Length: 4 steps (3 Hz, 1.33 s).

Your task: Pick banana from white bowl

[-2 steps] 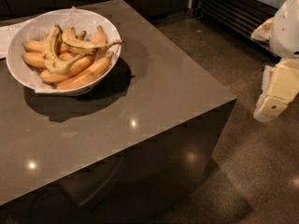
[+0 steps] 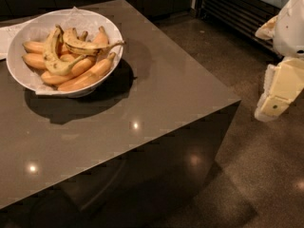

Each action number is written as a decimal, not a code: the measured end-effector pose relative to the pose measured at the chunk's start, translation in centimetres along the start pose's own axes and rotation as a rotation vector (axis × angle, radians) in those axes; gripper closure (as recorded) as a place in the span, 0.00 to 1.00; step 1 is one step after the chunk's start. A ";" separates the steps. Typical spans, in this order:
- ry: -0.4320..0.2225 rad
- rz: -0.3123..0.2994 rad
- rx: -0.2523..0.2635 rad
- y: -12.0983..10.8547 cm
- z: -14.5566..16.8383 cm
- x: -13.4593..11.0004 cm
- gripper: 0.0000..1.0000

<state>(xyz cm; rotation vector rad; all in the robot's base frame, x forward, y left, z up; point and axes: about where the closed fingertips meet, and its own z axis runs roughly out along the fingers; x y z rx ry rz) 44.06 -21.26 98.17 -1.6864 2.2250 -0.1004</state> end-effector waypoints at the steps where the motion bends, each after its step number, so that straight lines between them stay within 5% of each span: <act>1: 0.020 0.074 0.001 -2.4 0.0 -3.2 0.00; 3: -0.017 0.054 0.022 -2.6 -0.4 -4.3 0.00; 4: -0.080 0.038 0.003 -4.4 -1.4 -10.8 0.00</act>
Offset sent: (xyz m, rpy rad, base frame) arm 0.0467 0.0370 0.0176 -0.0176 0.0606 -0.1065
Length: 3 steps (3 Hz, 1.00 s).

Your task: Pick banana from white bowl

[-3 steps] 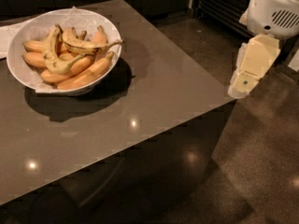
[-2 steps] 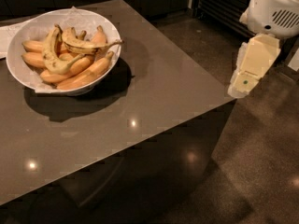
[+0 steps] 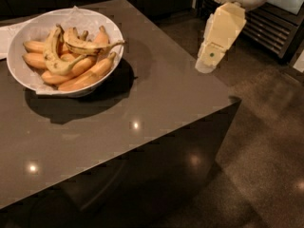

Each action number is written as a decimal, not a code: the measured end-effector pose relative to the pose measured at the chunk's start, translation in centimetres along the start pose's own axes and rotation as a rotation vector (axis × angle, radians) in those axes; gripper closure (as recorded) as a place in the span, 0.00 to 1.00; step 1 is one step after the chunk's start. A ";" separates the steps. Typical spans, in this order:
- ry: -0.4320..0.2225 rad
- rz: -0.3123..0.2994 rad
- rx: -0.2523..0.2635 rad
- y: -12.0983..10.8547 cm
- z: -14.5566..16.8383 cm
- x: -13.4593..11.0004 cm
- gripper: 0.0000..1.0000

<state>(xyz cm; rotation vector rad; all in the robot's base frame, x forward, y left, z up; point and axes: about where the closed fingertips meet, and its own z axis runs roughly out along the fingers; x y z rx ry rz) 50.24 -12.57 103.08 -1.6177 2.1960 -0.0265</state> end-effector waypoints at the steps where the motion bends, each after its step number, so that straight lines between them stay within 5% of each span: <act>1: -0.015 -0.006 0.014 -0.1 -0.4 -0.6 0.00; 2: -0.038 -0.007 0.019 -0.4 -0.5 -1.2 0.00; 3: -0.091 0.000 -0.023 -2.5 0.2 -7.0 0.00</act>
Offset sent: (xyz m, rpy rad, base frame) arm 0.0056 0.0094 0.0060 0.0388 -0.0107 0.0170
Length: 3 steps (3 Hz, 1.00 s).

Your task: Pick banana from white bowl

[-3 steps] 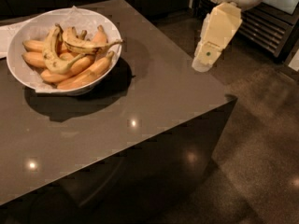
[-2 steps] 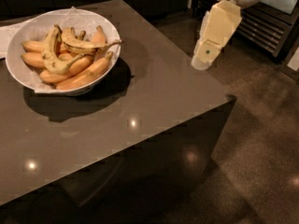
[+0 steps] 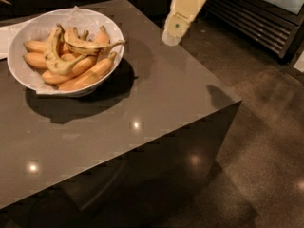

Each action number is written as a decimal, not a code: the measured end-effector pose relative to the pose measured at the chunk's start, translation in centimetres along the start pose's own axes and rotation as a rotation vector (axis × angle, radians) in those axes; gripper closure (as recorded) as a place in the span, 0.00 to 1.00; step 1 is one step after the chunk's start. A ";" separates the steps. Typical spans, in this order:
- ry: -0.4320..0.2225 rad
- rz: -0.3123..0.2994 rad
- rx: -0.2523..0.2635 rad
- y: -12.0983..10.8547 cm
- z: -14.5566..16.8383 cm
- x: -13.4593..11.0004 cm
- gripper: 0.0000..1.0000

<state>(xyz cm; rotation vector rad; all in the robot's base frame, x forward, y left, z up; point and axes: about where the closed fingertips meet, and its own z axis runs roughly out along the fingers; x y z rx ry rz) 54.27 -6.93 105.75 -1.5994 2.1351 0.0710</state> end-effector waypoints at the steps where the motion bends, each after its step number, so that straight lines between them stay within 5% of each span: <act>1: -0.021 -0.012 0.010 -0.2 0.0 -1.0 0.00; 2: -0.047 -0.012 0.000 -0.7 0.6 -1.9 0.00; 3: -0.036 -0.010 -0.067 -3.0 4.4 -6.3 0.00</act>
Offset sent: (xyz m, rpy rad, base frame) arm 0.0160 0.0192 0.0023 0.0523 0.0124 0.0347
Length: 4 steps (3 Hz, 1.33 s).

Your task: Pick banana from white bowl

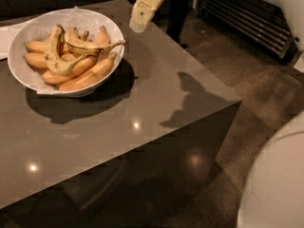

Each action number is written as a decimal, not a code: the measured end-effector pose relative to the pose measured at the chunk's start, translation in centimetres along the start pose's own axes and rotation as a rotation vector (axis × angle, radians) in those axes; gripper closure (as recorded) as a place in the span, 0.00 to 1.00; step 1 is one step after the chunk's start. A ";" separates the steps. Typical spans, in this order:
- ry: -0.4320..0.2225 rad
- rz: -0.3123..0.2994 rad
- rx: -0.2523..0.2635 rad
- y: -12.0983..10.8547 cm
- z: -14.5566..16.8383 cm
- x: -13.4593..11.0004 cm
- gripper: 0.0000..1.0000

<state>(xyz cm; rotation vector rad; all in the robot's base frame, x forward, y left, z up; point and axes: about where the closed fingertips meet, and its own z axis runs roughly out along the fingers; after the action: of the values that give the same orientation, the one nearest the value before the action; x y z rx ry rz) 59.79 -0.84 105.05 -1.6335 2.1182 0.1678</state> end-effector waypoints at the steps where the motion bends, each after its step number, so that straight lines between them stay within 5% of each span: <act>1: -0.026 -0.004 0.019 -0.5 0.1 -0.9 0.00; 2: -0.056 -0.002 -0.019 -0.8 3.2 -5.0 0.00; 4: -0.121 0.045 -0.044 -0.5 5.0 -8.2 0.00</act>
Offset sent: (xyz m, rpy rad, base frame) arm 0.0151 0.0428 -0.0089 0.0503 0.1003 0.0125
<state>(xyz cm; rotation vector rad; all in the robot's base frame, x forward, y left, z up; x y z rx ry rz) 63.26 8.13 104.17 -1.5598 2.0743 0.3222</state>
